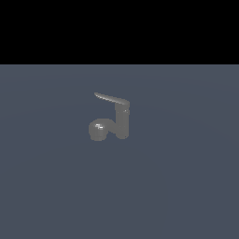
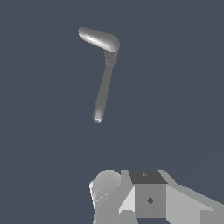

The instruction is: Turn on the faucet by rotating a designated handle.

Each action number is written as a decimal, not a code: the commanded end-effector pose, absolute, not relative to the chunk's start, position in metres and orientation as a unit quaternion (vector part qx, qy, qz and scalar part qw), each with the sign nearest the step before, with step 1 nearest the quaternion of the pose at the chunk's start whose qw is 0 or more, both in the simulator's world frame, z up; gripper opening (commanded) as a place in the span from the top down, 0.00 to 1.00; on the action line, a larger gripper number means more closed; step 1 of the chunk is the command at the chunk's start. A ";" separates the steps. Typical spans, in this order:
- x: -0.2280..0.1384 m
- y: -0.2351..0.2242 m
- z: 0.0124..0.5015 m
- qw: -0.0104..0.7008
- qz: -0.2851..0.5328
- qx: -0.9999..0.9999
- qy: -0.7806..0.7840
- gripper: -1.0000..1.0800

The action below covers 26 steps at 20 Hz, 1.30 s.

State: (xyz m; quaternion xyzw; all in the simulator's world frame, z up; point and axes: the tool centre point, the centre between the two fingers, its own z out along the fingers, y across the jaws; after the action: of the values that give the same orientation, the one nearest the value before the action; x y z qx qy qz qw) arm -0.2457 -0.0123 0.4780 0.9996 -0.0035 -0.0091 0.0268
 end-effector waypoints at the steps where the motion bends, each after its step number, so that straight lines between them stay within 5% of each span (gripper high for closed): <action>1: -0.246 -0.012 0.478 0.027 -0.009 1.000 -0.003 1.00; 26: -0.214 -0.008 0.471 0.014 -0.015 0.999 -0.033 1.00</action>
State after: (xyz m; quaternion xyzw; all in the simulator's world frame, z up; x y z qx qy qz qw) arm -0.2193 -0.0096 0.4732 0.9995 -0.0231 -0.0142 0.0183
